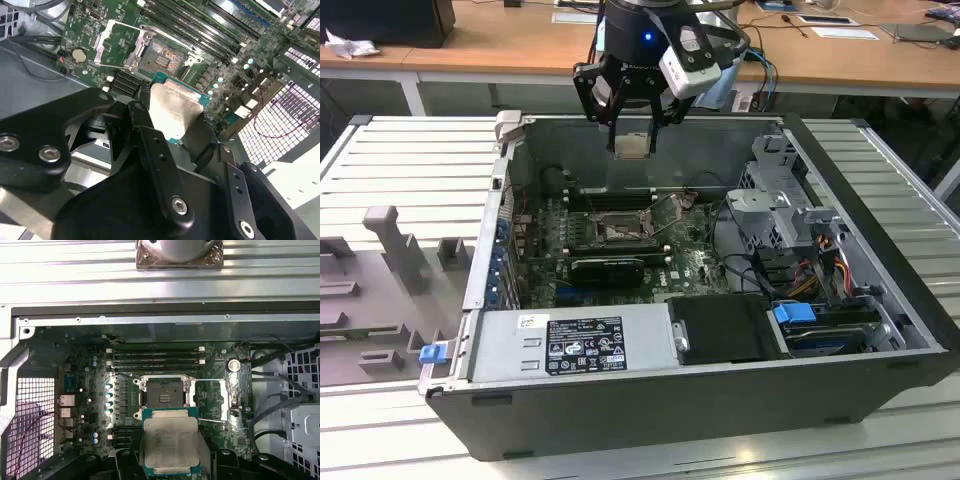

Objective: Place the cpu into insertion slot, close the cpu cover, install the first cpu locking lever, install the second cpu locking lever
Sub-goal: 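Place the cpu into insertion slot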

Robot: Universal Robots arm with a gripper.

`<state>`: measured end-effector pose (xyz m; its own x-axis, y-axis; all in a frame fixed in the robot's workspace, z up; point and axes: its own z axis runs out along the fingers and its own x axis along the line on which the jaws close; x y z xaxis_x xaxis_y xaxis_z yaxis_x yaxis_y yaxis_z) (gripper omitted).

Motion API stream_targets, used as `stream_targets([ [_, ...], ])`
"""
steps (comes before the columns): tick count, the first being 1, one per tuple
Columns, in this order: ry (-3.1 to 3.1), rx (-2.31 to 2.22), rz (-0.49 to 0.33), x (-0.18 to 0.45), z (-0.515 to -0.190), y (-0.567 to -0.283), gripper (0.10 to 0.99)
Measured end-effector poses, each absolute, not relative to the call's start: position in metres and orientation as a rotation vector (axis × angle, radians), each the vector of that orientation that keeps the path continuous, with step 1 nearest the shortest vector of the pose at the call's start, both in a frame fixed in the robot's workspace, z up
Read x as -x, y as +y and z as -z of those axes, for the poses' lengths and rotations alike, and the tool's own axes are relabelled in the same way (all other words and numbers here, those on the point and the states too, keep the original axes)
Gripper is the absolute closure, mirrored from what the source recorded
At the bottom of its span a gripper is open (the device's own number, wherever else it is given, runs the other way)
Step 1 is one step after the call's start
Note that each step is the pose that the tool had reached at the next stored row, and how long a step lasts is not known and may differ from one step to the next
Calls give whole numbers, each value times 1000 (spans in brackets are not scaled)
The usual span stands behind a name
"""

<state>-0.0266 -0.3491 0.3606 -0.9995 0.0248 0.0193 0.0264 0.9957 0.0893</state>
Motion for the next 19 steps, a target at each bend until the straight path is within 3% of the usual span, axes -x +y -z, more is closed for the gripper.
stream_targets([
  [19, -3110, 349, 142, 27, -359, -349, 557],
])
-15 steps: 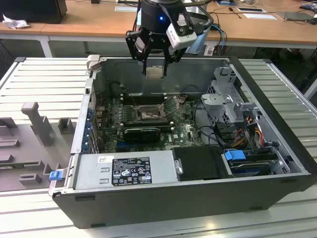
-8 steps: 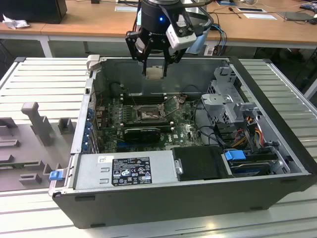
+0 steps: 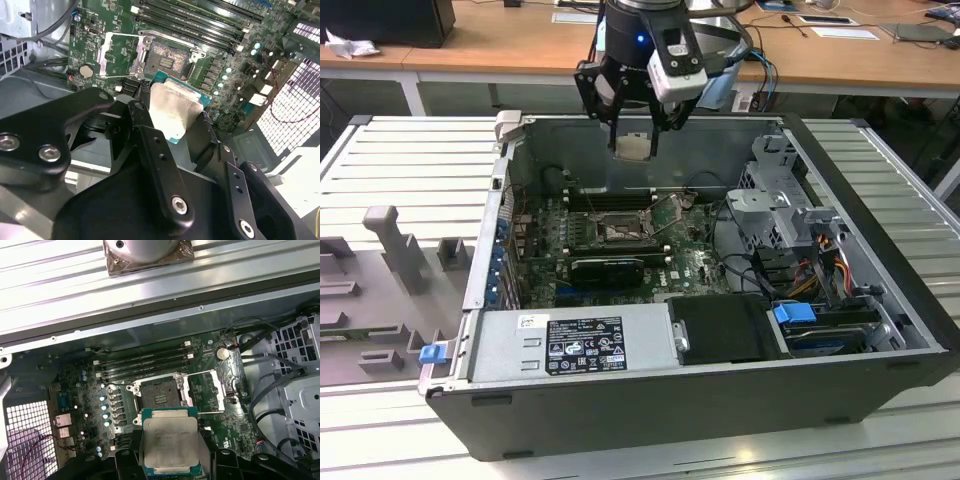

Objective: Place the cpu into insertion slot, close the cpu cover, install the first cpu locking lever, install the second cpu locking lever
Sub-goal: 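Place the cpu into insertion slot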

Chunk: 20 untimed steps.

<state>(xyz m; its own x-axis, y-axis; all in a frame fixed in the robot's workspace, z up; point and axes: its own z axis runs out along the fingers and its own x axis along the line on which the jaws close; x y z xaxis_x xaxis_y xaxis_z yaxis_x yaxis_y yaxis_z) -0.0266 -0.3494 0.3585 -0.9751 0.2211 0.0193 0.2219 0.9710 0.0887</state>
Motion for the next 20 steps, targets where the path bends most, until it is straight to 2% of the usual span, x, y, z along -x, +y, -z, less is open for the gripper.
stream_targets([
  [11, -3051, 748, 142, 26, -357, -349, 557],
  [20, -3019, 882, 141, 27, -353, -349, 557],
])
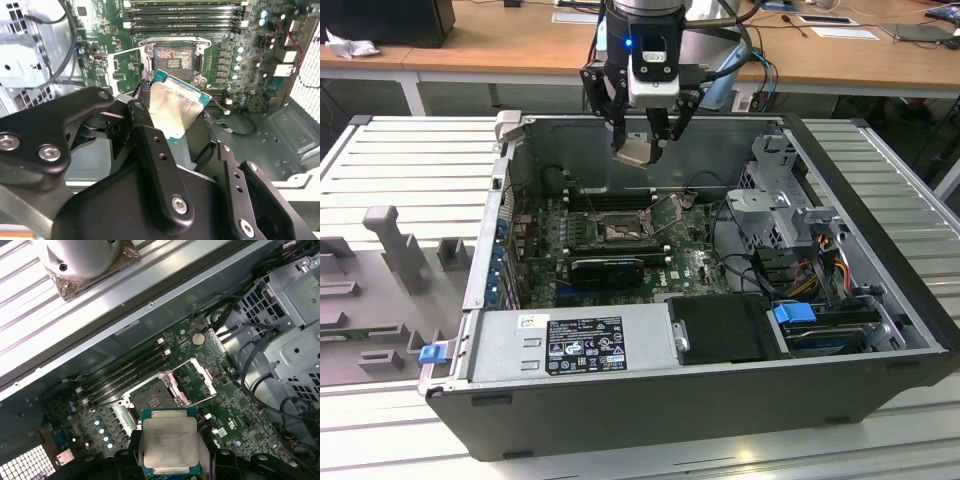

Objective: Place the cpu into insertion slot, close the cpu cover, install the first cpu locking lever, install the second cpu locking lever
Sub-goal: 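Place the cpu into insertion slot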

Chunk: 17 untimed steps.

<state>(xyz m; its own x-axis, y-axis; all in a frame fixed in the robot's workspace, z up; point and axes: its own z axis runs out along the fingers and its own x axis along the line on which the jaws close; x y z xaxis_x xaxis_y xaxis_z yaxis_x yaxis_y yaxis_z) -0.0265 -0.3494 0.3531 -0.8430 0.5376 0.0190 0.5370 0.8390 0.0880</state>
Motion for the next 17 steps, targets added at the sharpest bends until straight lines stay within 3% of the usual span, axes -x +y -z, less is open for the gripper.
stream_targets([
  [17, 2844, -1283, -137, 27, -350, -349, 557],
])
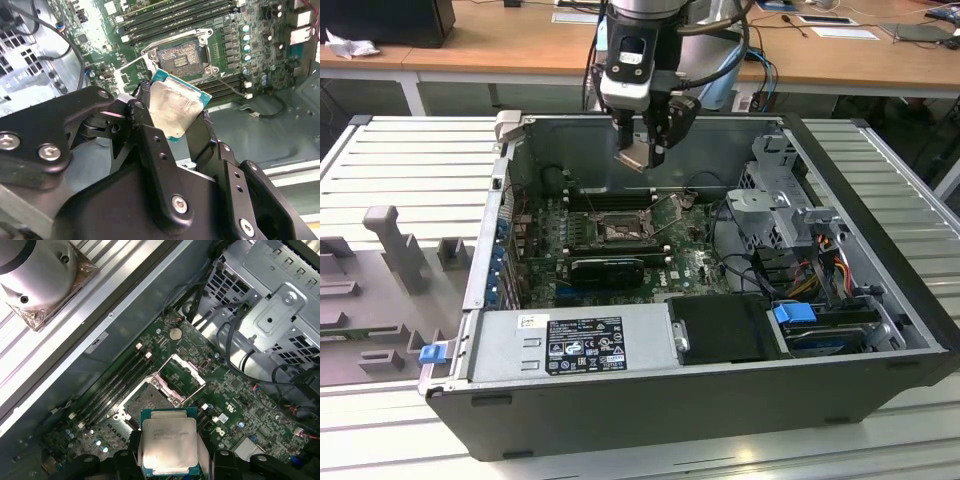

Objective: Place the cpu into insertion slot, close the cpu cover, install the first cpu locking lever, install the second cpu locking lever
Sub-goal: 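Place the cpu into insertion slot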

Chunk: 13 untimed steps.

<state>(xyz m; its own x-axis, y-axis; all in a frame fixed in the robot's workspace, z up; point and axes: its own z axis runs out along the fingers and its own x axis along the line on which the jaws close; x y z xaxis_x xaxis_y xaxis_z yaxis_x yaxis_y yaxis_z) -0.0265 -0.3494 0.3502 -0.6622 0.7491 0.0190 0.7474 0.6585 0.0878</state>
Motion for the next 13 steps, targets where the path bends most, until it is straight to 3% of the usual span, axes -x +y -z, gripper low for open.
stream_targets([
  [13, 2676, -1585, -133, 27, -346, -349, 557],
])
